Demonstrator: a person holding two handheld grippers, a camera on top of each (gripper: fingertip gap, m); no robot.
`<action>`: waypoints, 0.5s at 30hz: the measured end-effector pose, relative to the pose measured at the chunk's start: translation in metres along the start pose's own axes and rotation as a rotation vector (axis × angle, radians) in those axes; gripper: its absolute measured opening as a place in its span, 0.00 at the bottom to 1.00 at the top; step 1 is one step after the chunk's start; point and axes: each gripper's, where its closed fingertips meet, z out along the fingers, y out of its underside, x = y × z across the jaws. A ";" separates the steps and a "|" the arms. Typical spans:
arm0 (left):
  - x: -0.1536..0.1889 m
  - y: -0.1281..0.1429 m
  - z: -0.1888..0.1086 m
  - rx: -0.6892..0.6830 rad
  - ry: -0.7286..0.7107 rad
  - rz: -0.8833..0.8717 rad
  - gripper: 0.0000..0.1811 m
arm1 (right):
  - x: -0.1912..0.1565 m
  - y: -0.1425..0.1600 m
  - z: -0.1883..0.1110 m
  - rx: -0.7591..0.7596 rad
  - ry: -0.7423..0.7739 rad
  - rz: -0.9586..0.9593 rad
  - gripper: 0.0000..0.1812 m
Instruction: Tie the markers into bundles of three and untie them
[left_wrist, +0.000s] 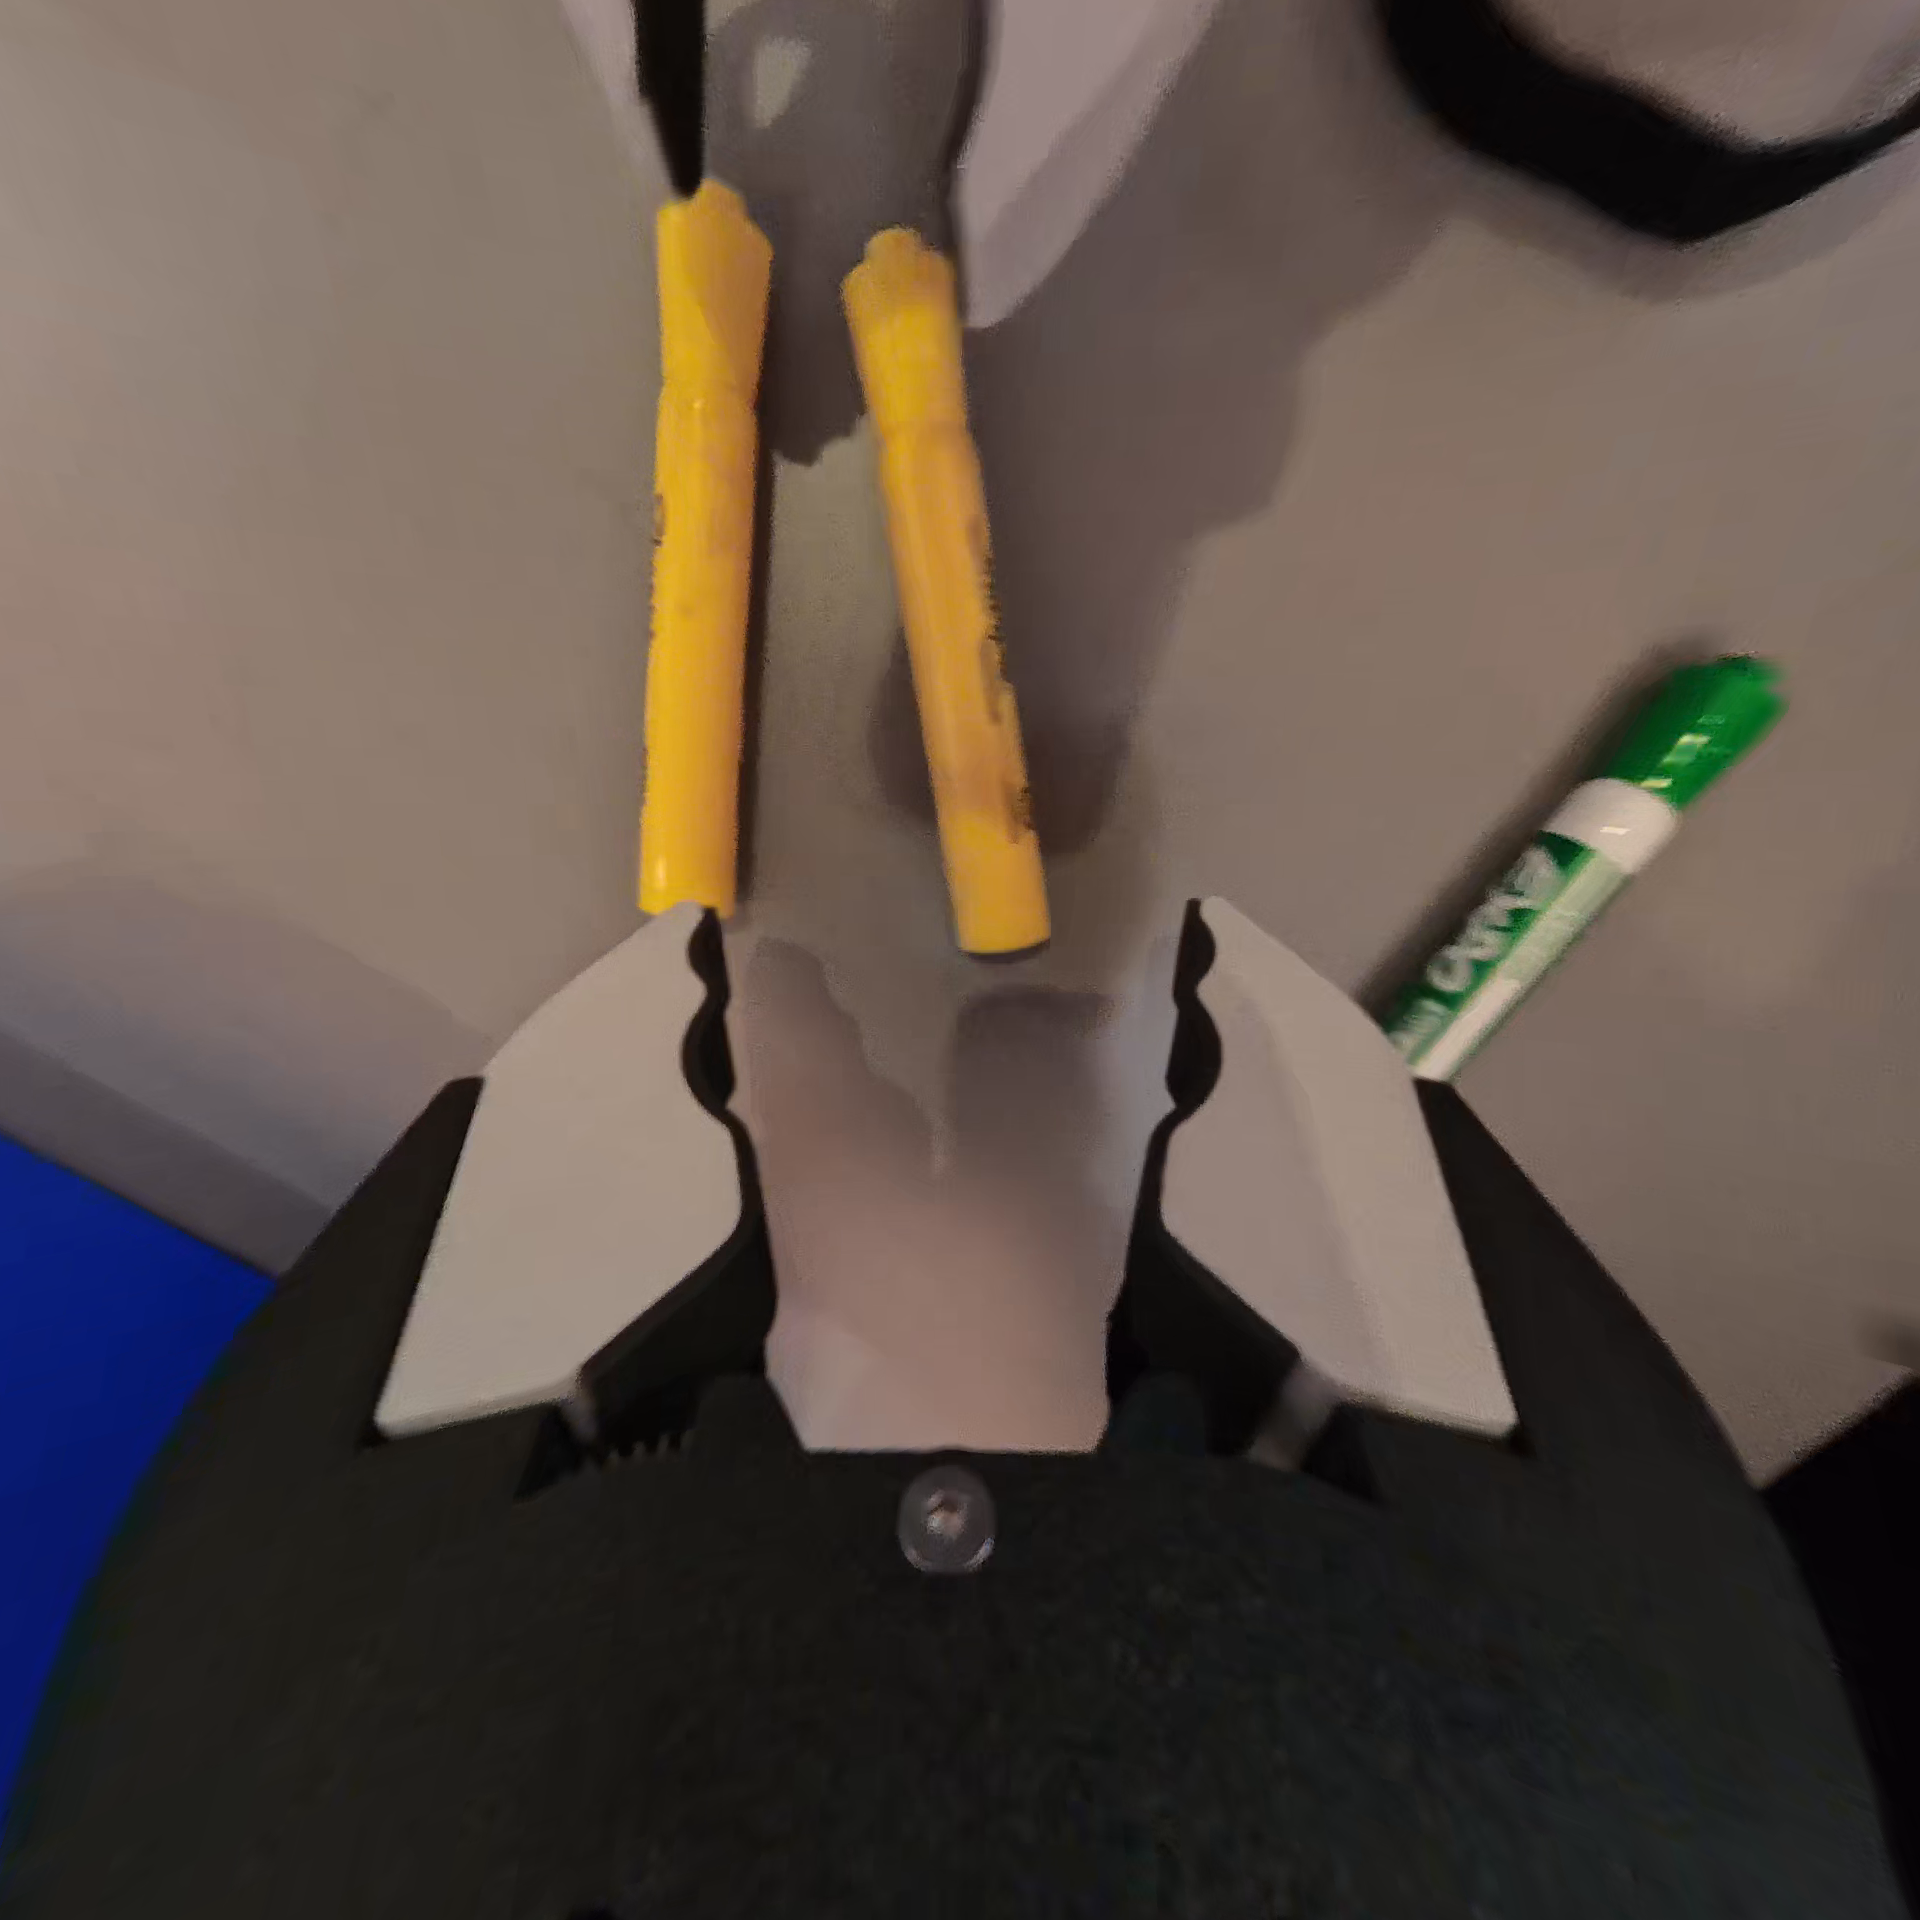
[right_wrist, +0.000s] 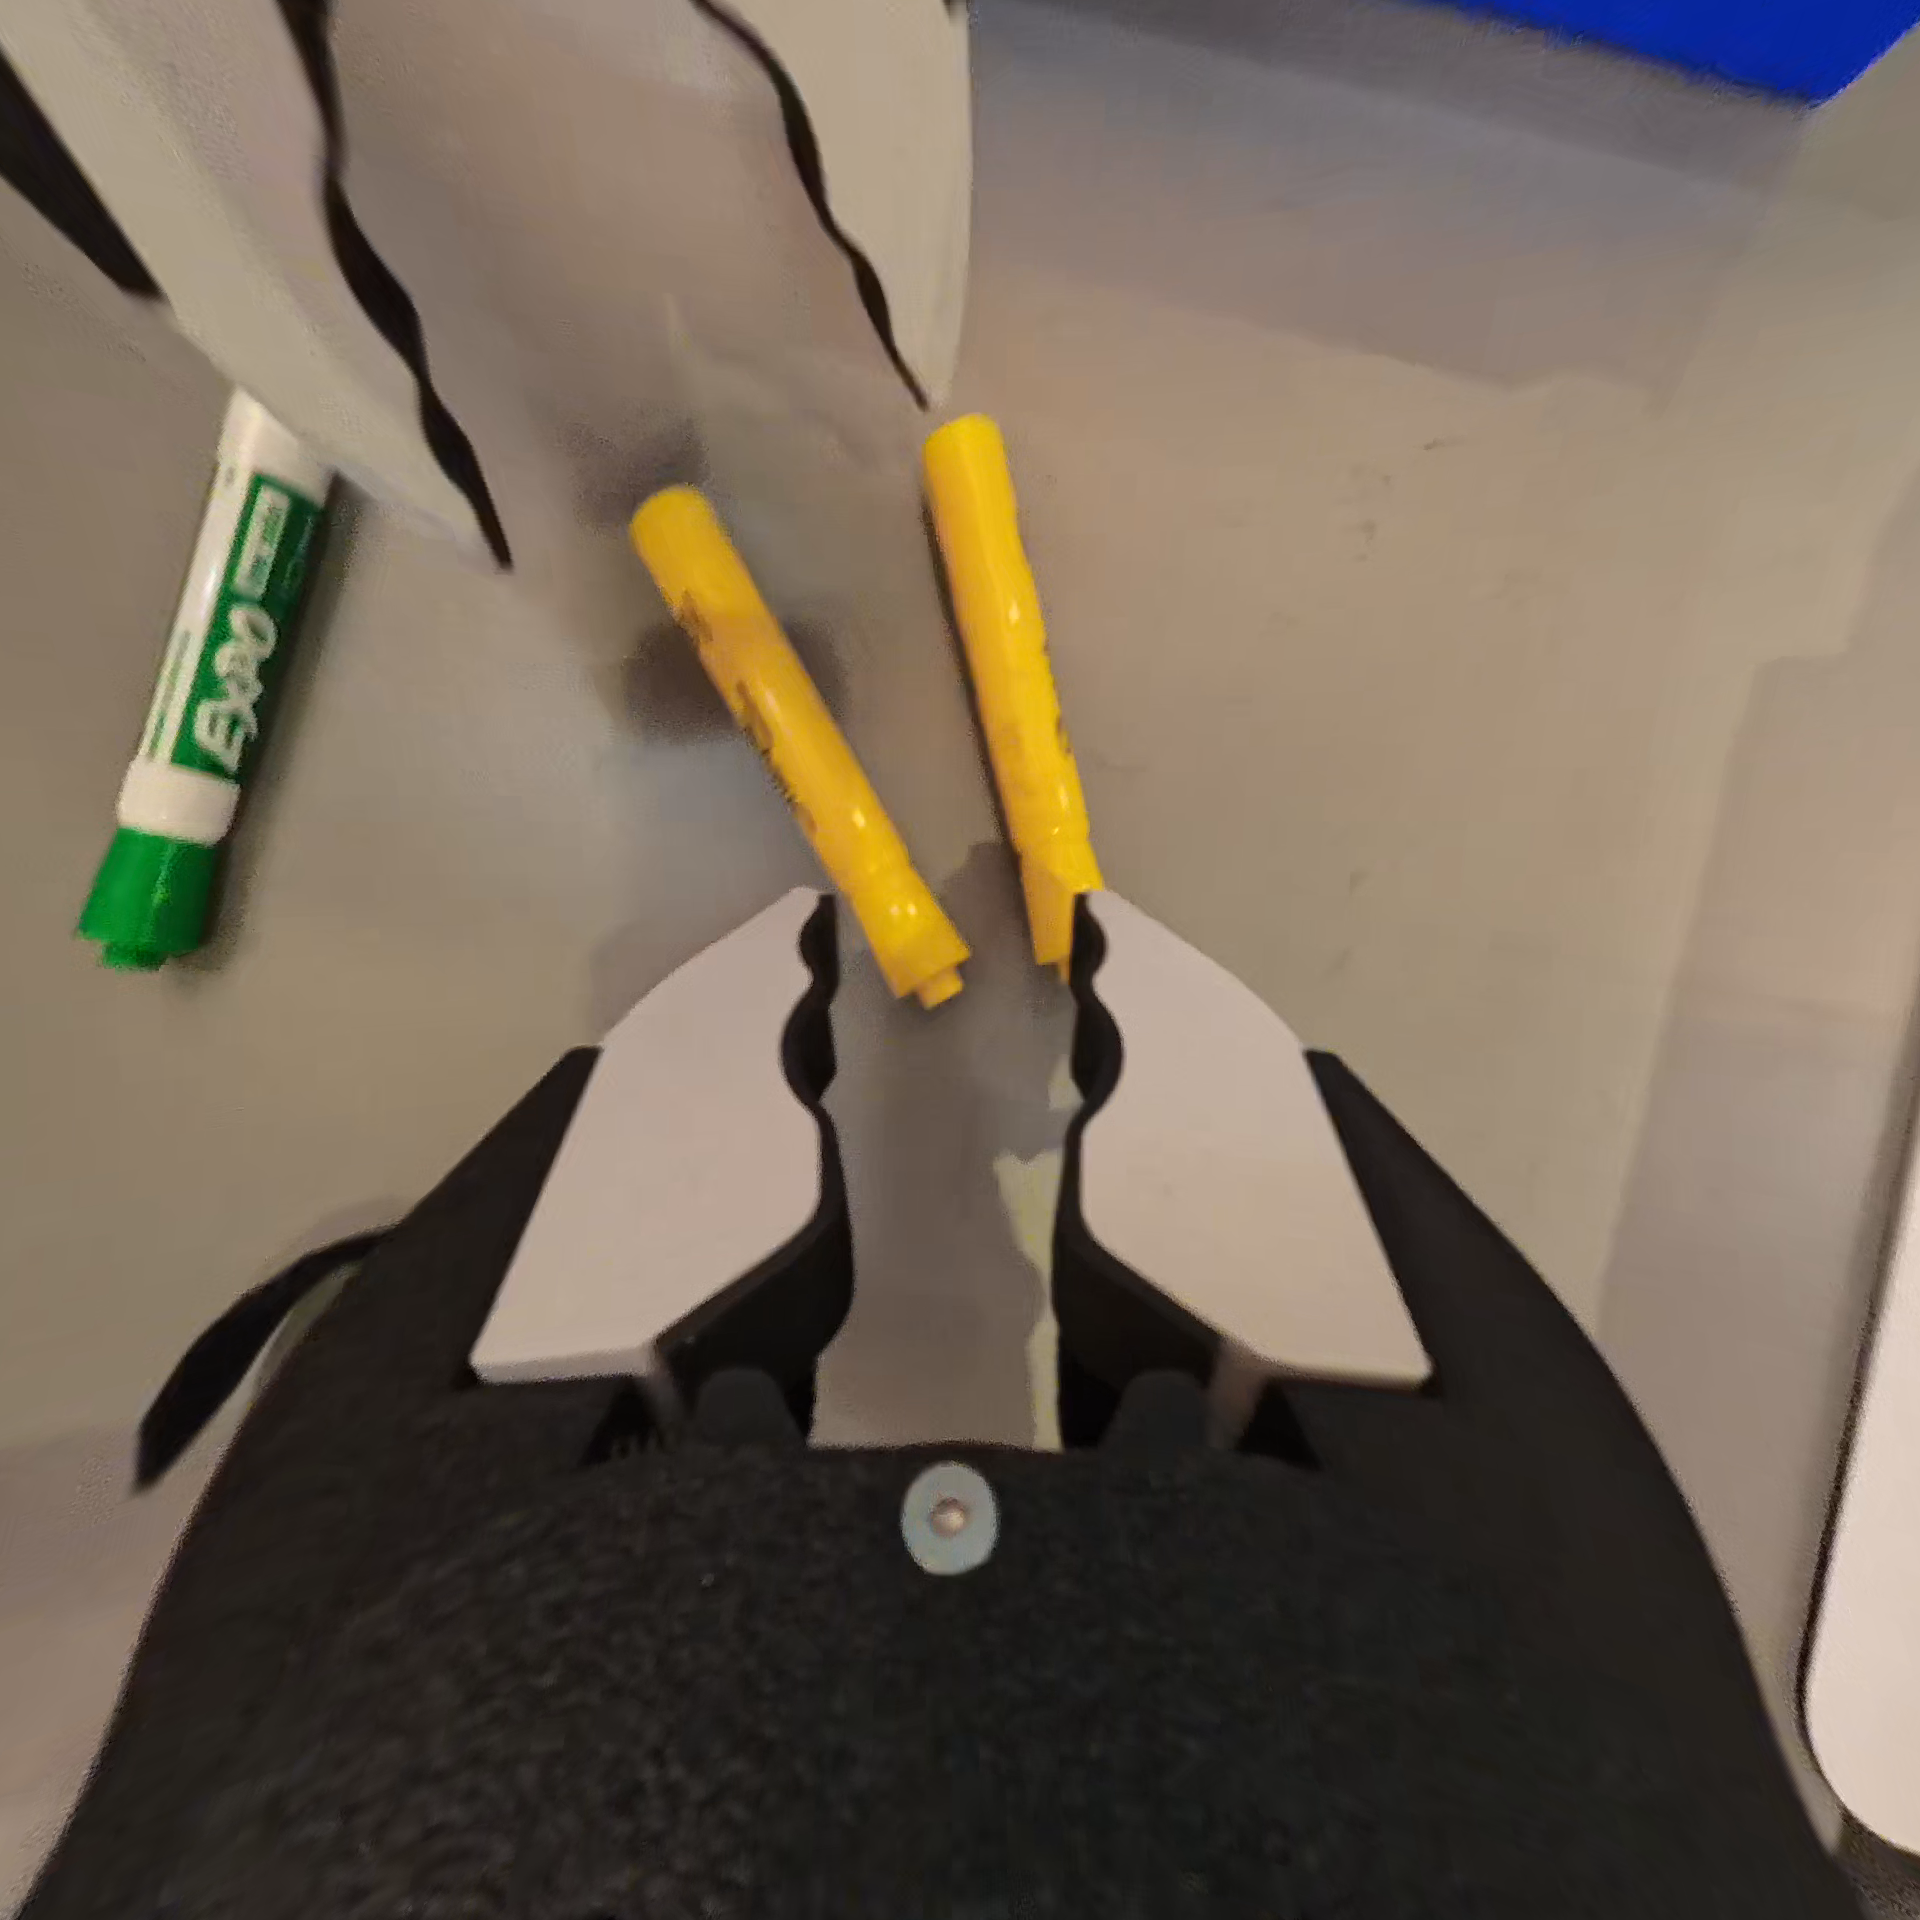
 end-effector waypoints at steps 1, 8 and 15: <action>-0.003 0.000 0.003 -0.018 -0.009 0.009 0.48 | 0.005 -0.005 -0.001 0.046 0.066 -0.003 0.31; 0.005 -0.003 0.000 0.017 0.099 0.051 0.52 | 0.002 0.016 0.032 -0.005 0.044 -0.013 0.48; -0.002 0.005 0.005 0.003 0.106 0.058 0.52 | -0.012 0.017 0.034 -0.014 0.013 0.002 0.20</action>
